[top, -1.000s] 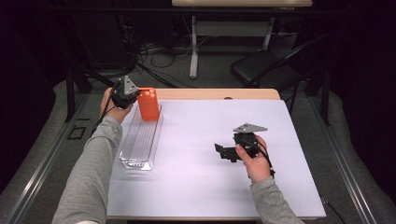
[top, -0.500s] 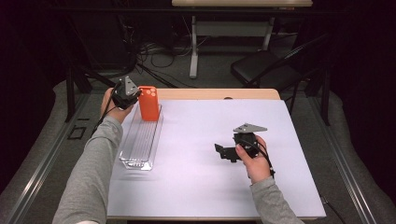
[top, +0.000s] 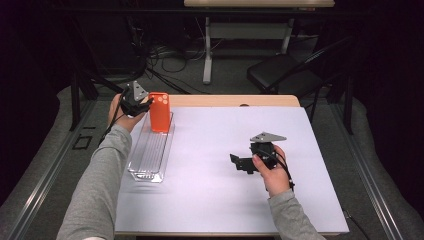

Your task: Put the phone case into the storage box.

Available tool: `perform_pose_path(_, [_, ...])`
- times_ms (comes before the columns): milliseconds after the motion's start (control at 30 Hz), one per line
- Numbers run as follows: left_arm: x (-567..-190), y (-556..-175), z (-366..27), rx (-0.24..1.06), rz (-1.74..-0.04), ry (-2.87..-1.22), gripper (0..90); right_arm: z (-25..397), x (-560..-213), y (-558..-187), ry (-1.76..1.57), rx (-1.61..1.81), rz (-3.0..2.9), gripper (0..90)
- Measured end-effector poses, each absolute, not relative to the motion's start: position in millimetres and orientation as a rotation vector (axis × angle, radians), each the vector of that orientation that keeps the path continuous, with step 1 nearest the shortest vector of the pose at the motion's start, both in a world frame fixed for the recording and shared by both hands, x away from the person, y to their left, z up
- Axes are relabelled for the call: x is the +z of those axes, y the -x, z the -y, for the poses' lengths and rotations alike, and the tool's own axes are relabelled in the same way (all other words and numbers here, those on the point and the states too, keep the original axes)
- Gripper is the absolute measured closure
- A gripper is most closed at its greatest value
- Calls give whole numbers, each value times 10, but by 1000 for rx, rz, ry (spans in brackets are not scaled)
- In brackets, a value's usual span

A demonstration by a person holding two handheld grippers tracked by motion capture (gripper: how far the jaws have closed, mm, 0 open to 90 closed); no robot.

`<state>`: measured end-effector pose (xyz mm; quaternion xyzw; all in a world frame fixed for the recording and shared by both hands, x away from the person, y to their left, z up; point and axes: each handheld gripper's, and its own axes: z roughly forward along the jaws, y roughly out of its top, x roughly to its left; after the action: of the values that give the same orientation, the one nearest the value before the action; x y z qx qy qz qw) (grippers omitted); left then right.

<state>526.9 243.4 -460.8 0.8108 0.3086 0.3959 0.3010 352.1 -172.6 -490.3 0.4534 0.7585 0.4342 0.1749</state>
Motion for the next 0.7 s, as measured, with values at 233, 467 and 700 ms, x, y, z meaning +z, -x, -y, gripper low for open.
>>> perform_pose_path(233, [-4596, -5267, -2478, 970, -923, -2131, 494, 1716, -4906, -3523, -1282, 1231, -2151, 112])
perform_pose_path(467, [-4555, -5241, -2503, 925, -975, -2096, 459, 1714, -4906, -3523, -1283, 1229, -2151, 112])
perform_pose_path(700, [-4509, -5222, -2531, 824, -1079, -2061, 416, 1715, -4903, -3520, -1284, 1228, -2151, 112])
